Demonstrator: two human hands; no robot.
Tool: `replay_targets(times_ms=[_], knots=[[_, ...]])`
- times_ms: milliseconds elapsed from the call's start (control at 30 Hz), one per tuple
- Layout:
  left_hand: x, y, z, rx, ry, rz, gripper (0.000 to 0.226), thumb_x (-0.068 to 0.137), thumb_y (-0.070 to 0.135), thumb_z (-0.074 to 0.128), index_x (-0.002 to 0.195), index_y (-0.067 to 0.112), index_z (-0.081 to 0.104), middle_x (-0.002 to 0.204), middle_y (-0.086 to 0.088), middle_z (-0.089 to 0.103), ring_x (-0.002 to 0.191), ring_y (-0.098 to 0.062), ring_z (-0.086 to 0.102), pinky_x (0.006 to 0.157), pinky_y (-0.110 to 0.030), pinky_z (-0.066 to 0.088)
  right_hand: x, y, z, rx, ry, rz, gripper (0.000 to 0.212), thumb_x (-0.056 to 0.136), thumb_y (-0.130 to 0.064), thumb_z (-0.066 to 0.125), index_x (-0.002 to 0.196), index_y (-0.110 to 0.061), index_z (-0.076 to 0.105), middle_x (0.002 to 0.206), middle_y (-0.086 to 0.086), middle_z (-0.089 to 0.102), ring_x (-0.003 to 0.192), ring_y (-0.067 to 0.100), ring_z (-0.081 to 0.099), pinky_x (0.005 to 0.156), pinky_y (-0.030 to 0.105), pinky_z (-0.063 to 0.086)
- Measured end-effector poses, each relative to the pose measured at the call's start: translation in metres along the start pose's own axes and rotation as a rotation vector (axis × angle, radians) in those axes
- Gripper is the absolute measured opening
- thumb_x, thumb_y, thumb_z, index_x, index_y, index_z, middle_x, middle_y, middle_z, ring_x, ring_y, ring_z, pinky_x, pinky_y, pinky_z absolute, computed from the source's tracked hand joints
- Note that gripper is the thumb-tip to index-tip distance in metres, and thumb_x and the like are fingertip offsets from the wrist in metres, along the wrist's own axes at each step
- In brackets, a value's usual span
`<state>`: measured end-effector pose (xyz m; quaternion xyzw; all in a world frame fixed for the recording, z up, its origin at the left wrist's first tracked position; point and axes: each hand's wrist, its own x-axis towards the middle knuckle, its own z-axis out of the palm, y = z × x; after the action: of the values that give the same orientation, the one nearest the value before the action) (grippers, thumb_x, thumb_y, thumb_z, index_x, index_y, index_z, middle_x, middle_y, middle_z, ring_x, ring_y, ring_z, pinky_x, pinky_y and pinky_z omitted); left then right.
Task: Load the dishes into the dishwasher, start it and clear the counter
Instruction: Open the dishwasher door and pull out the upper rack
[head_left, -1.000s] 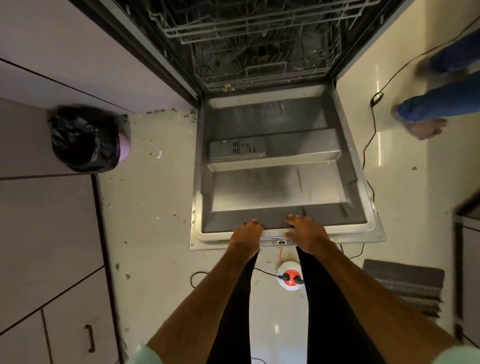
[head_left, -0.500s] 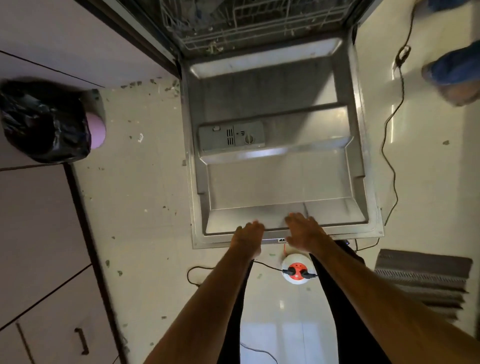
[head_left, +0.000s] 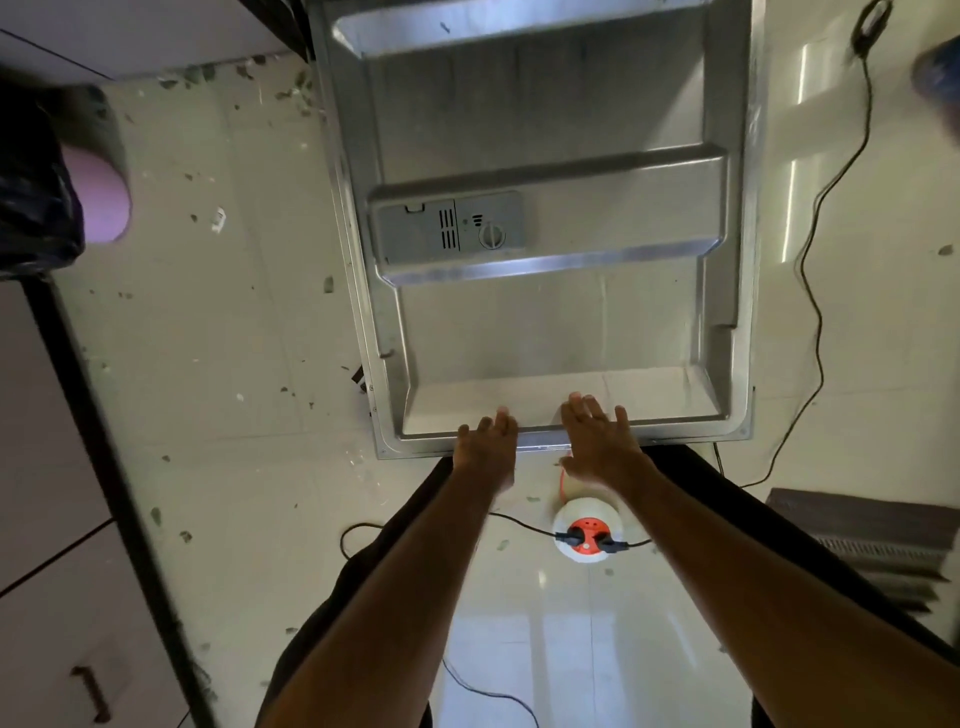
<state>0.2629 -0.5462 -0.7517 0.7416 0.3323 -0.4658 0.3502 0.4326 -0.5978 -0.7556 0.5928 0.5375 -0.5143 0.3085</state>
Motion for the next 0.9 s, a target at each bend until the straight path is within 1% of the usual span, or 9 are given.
replay_targets(times_ms=[133,233,367,433,533,667,767,833,900], knots=[[0.005,-0.007,0.001,-0.001,-0.031,-0.010,0.086,0.091,0.019,0.066,0.158,0.012,0.013,0.169,-0.006,0.004,0.148,-0.028,0.027,0.117,-0.054,0.030,0.010,0.003,-0.008,-0.016,-0.030,0.000,0.083,0.096,-0.034,0.060,0.160,-0.014,0.012,0.170,0.005,0.002,0.157,0.026,-0.001,0.123,0.058,0.006],[0.010,-0.016,-0.002,-0.009,-0.056,0.006,0.081,0.095,0.028,0.063,0.159,0.017,0.014,0.169,0.000,0.006,0.151,-0.026,0.021,0.119,-0.057,0.023,0.017,0.003,-0.011,-0.018,-0.040,0.009,0.078,0.095,-0.033,0.060,0.159,-0.016,0.018,0.170,0.005,0.005,0.157,0.026,-0.002,0.123,0.060,0.004],[0.018,-0.020,0.001,0.042,-0.044,0.031,0.081,0.094,0.031,0.063,0.158,0.018,0.015,0.168,-0.001,0.008,0.152,-0.026,0.018,0.120,-0.057,0.019,0.025,-0.002,-0.008,-0.030,-0.018,0.032,0.073,0.095,-0.031,0.060,0.156,-0.012,0.025,0.169,0.008,0.010,0.157,0.027,-0.002,0.123,0.059,0.003],[0.017,-0.018,0.007,0.080,-0.029,0.032,0.084,0.094,0.032,0.063,0.159,0.017,0.013,0.168,-0.003,0.006,0.152,-0.027,0.016,0.121,-0.055,0.018,0.027,-0.007,-0.005,-0.026,-0.005,0.050,0.075,0.094,-0.031,0.061,0.156,-0.010,0.025,0.169,0.010,0.010,0.157,0.027,-0.001,0.123,0.059,0.003],[0.011,-0.018,0.014,0.109,0.039,0.036,0.084,0.094,0.030,0.062,0.159,0.015,0.011,0.169,-0.005,0.005,0.152,-0.027,0.015,0.121,-0.054,0.020,0.024,-0.014,0.000,-0.016,0.008,0.085,0.081,0.093,-0.032,0.062,0.158,-0.009,0.020,0.169,0.011,0.008,0.157,0.028,0.000,0.123,0.058,0.004],[-0.004,-0.024,-0.002,0.013,0.131,0.038,0.079,0.092,0.027,0.066,0.156,0.010,0.022,0.164,-0.009,0.024,0.149,-0.025,0.026,0.121,-0.046,0.024,0.006,-0.018,-0.014,0.069,0.031,0.098,0.077,0.095,-0.026,0.062,0.158,-0.011,0.020,0.169,0.007,0.009,0.157,0.027,0.003,0.125,0.057,0.008],[-0.025,-0.033,-0.041,-0.019,0.214,0.003,0.075,0.089,0.024,0.071,0.151,0.008,0.033,0.160,-0.011,0.033,0.147,-0.025,0.030,0.121,-0.042,0.023,-0.016,-0.028,-0.047,0.182,0.157,0.092,0.068,0.096,-0.017,0.056,0.156,-0.011,0.026,0.167,0.007,0.019,0.155,0.024,0.013,0.125,0.046,0.016],[-0.039,-0.040,-0.079,-0.029,0.281,-0.012,0.071,0.088,0.021,0.072,0.149,0.007,0.037,0.156,-0.012,0.038,0.145,-0.025,0.034,0.120,-0.041,0.026,-0.030,-0.037,-0.081,0.266,0.285,0.071,0.061,0.095,-0.012,0.052,0.154,-0.010,0.034,0.161,0.010,0.034,0.149,0.024,0.029,0.121,0.038,0.026],[-0.053,-0.048,-0.122,-0.052,0.357,-0.023,0.063,0.088,0.014,0.067,0.146,0.007,0.041,0.150,-0.011,0.044,0.140,-0.025,0.040,0.118,-0.039,0.031,-0.045,-0.045,-0.121,0.339,0.364,0.066,0.057,0.096,-0.009,0.049,0.152,-0.010,0.038,0.154,0.012,0.044,0.142,0.027,0.041,0.116,0.035,0.031]])
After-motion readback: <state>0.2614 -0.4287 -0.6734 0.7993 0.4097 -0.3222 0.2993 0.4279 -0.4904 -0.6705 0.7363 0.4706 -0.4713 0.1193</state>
